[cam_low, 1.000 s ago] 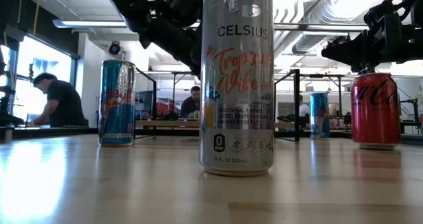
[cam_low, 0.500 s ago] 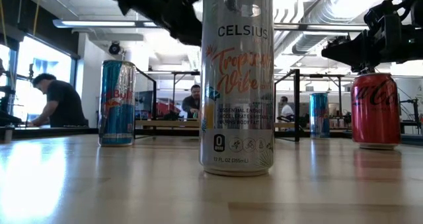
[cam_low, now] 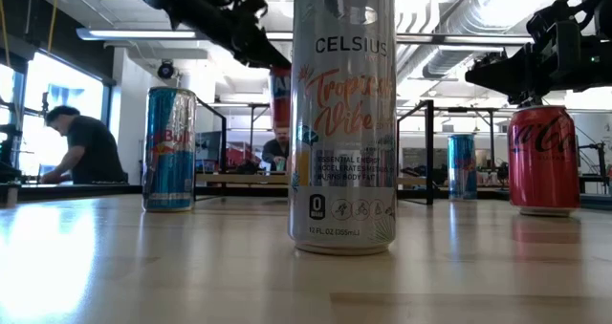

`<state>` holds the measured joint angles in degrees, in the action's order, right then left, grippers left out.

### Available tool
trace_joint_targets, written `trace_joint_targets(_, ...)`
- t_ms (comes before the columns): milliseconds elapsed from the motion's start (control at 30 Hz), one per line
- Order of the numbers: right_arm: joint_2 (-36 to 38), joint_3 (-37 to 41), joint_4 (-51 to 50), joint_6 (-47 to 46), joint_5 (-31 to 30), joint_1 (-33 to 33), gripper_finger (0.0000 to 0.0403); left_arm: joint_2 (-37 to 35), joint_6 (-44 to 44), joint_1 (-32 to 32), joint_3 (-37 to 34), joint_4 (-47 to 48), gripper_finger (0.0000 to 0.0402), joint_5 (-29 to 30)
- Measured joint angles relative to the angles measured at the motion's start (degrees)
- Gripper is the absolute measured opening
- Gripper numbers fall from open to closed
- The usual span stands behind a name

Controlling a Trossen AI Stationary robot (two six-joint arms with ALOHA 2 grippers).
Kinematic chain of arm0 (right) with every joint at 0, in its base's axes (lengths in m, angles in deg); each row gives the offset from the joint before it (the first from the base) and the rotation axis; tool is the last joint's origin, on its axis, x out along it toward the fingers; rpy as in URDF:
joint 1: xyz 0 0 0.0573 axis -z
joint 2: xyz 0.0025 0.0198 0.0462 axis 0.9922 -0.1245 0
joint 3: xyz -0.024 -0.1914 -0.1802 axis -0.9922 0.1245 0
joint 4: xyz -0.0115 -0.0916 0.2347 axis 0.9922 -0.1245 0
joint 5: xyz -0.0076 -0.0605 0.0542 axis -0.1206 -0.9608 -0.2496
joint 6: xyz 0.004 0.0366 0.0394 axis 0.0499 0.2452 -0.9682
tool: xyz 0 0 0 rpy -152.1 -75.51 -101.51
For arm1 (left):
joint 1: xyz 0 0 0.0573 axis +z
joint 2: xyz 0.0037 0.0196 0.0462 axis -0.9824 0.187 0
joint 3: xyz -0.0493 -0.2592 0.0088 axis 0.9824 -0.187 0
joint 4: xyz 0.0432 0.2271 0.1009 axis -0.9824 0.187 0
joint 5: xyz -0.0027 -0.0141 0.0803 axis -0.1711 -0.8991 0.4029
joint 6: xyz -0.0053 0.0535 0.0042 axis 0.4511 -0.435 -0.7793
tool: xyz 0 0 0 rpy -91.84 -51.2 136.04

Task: Place canned beverage on shelf
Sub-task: Put the top red soda can on the shelf

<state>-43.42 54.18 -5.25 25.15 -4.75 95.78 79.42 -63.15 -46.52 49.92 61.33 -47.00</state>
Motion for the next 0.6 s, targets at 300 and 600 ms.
trace_joint_targets(300, 0.00, 0.01, 0.02, 0.00, 0.00, 0.00, 0.0000, 9.18, -3.36, 5.92, 5.94, 1.59, 0.0233, -2.56)
trace_joint_targets(600, 0.00, 0.00, 0.00, -0.02, 0.00, 0.01, 0.0000, 14.31, -4.82, 10.15, 5.96, 2.62, 0.0234, -2.67)
